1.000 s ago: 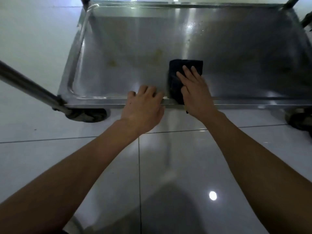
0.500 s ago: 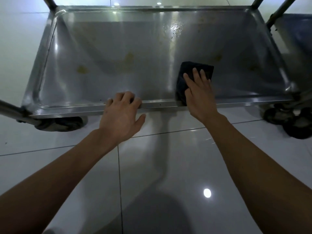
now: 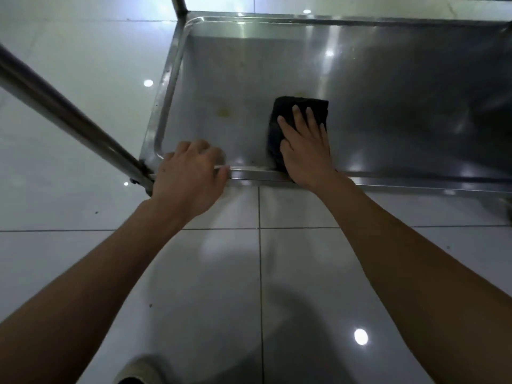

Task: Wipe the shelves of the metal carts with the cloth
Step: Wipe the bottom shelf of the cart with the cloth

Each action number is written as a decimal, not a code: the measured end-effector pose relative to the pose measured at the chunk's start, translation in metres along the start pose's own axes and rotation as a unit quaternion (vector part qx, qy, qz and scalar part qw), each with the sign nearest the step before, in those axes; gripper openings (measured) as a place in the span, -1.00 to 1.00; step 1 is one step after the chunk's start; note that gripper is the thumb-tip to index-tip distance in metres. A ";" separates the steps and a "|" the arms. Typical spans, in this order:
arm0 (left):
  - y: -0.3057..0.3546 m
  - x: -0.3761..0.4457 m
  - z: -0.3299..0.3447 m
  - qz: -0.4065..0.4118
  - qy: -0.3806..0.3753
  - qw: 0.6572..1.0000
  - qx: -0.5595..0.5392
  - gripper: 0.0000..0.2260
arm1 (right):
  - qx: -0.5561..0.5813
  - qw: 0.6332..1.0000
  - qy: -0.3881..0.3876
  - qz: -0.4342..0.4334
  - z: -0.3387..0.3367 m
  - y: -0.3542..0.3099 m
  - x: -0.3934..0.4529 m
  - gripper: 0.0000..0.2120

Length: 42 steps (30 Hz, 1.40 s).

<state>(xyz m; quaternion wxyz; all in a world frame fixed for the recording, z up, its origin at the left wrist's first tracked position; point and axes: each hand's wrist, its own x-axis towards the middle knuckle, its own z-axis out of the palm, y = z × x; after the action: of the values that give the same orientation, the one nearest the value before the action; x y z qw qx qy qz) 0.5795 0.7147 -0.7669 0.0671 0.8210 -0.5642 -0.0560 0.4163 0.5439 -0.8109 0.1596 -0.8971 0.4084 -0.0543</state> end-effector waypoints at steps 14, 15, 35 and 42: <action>-0.055 -0.023 0.010 0.055 -0.046 0.995 0.072 -0.50 | 0.077 0.992 -0.059 -0.083 0.043 -0.118 0.082 -0.53; -0.056 -0.024 0.010 0.056 -0.050 0.994 0.077 -0.47 | 0.073 0.991 -0.065 -0.091 0.045 -0.123 0.087 -0.53; -0.010 0.002 0.007 0.023 -0.030 0.999 0.021 -0.61 | 0.030 0.996 -0.009 -0.083 0.022 -0.036 0.061 -0.53; 0.083 0.058 0.022 0.083 -0.049 0.995 0.017 -0.63 | 0.014 0.998 0.053 -0.003 -0.015 0.085 0.015 -0.51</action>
<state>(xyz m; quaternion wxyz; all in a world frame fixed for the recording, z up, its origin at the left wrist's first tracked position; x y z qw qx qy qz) 0.5197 0.6303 -0.7752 0.0301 0.7685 -0.6340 -0.0807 0.3618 0.4771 -0.8250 0.1496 -0.8921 0.4125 -0.1081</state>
